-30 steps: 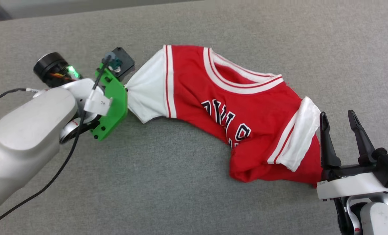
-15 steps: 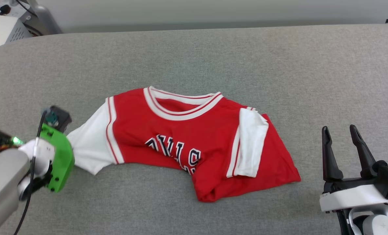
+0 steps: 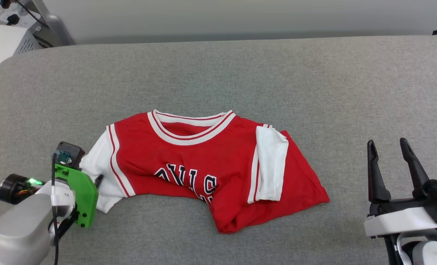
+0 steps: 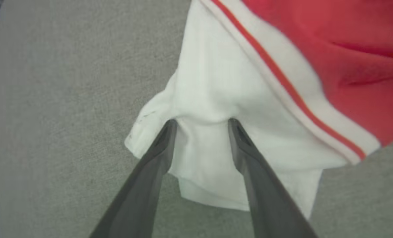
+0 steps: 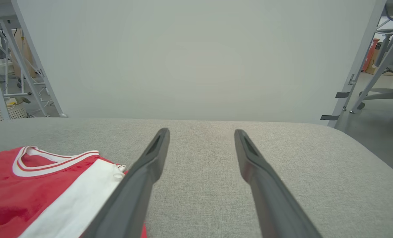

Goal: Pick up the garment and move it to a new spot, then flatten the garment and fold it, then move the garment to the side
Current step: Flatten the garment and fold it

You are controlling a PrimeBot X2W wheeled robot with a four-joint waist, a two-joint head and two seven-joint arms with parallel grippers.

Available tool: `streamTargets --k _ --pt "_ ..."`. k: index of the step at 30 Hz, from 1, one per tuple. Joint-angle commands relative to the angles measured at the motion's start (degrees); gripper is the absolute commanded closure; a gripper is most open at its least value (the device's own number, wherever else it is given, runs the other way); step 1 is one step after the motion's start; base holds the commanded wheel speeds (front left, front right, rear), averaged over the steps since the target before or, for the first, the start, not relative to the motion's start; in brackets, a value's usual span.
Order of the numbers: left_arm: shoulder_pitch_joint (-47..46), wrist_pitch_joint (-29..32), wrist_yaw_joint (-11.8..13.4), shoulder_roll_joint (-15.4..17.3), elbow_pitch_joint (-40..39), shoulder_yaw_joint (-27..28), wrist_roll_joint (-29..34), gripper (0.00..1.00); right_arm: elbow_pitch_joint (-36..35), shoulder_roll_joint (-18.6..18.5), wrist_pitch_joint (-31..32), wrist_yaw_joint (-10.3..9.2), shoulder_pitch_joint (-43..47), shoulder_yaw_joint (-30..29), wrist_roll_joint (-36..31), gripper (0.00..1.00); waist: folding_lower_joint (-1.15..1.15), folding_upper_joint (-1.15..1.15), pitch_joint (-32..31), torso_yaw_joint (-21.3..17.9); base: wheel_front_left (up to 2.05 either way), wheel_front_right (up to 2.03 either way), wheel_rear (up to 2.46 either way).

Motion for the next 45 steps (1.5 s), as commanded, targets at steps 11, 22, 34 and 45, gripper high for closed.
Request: streamTargets --k 11,22,34,45 --pt "3.44 -17.90 13.74 -3.66 -7.56 10.24 6.18 0.00 -5.87 -3.50 -0.53 -0.05 -7.81 -0.49 -6.05 0.00 0.00 0.00 -4.01 3.81 0.00 0.00 0.00" --pt "18.82 -17.96 23.14 -7.69 -29.24 36.19 24.82 0.00 3.22 -18.32 -0.53 -0.05 -23.59 13.29 -1.82 0.00 0.00 0.00 -2.61 6.87 0.00 0.00 0.00" --pt "29.87 -17.96 20.47 -20.67 -37.77 50.01 41.37 0.00 10.08 -34.47 21.35 -0.05 -43.66 38.00 18.91 0.00 0.00 0.00 1.17 12.68 0.00 0.00 0.00" --pt "30.42 -17.97 13.56 -28.74 -38.42 54.89 49.18 0.00 13.28 -41.17 54.20 -0.05 -56.37 60.28 43.35 0.00 0.00 0.00 6.52 17.09 0.00 0.00 0.00"
